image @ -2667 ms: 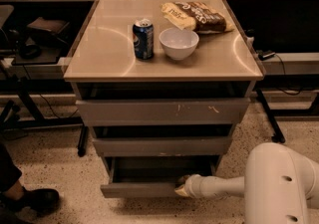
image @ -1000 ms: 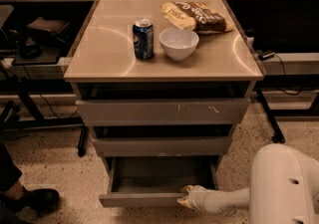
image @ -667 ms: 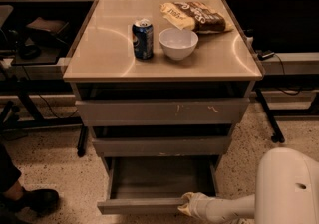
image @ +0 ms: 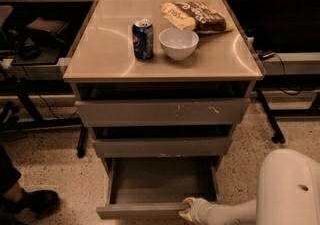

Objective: Open bottom drawer

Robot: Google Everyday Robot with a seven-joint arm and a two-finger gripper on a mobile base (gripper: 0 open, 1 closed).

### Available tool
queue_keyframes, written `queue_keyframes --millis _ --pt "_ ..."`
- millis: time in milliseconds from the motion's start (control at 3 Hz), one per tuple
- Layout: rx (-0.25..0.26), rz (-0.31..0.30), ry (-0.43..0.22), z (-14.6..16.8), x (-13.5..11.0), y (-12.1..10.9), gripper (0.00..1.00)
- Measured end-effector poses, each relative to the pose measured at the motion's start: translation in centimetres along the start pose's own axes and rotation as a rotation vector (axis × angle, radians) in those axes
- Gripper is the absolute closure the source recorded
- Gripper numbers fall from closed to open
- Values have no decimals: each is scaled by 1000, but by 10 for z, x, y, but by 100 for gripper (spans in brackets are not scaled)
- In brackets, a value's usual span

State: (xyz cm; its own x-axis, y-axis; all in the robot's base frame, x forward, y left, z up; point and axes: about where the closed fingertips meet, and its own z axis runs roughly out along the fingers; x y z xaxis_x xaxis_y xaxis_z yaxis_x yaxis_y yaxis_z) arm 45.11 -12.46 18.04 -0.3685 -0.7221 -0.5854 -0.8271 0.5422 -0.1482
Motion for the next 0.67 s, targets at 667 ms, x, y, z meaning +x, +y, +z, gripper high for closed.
queue_keyframes --millis 667 --pt "1 16 7 -11 6 12 100"
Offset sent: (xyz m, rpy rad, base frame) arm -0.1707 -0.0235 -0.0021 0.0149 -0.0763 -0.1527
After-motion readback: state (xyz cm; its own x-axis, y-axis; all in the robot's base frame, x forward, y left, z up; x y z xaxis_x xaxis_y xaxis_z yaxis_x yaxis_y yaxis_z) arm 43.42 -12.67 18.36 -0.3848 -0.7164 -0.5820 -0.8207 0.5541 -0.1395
